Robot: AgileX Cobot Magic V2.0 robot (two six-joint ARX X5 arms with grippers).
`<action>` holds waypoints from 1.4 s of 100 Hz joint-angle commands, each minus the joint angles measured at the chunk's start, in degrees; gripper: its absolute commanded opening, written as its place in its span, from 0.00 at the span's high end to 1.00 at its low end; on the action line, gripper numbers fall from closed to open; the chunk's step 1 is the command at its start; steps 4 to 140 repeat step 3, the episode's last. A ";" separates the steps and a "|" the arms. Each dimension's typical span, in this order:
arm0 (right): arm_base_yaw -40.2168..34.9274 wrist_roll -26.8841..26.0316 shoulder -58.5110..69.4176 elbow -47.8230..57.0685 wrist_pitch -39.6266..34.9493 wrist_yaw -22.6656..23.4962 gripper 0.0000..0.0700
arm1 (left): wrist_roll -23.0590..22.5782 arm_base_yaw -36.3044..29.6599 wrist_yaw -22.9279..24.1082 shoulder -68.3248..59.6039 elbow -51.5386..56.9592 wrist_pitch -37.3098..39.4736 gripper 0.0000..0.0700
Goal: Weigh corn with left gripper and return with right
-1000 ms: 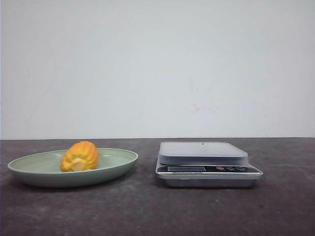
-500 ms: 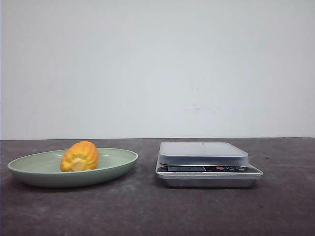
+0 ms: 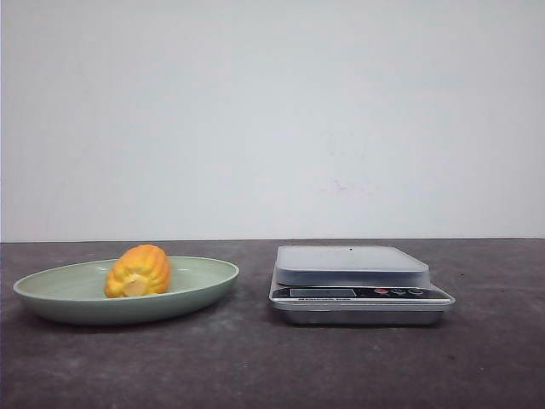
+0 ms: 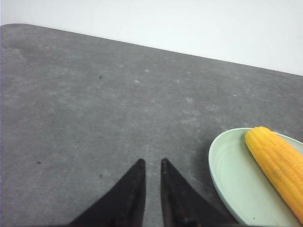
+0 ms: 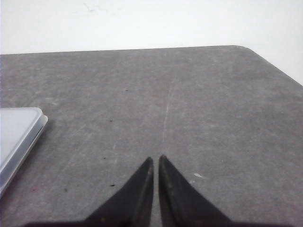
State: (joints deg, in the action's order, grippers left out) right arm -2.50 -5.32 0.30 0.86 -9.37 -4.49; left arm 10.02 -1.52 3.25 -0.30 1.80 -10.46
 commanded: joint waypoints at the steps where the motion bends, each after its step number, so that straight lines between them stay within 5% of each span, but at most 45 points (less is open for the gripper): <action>1: 0.11 0.39 -0.07 -0.28 0.35 0.00 0.98 | -0.48 0.04 0.11 0.11 -0.98 -0.26 0.97; 140: 0.11 0.39 -0.07 -0.28 0.35 0.00 0.98 | -0.48 0.04 0.11 0.11 -0.98 -0.26 0.97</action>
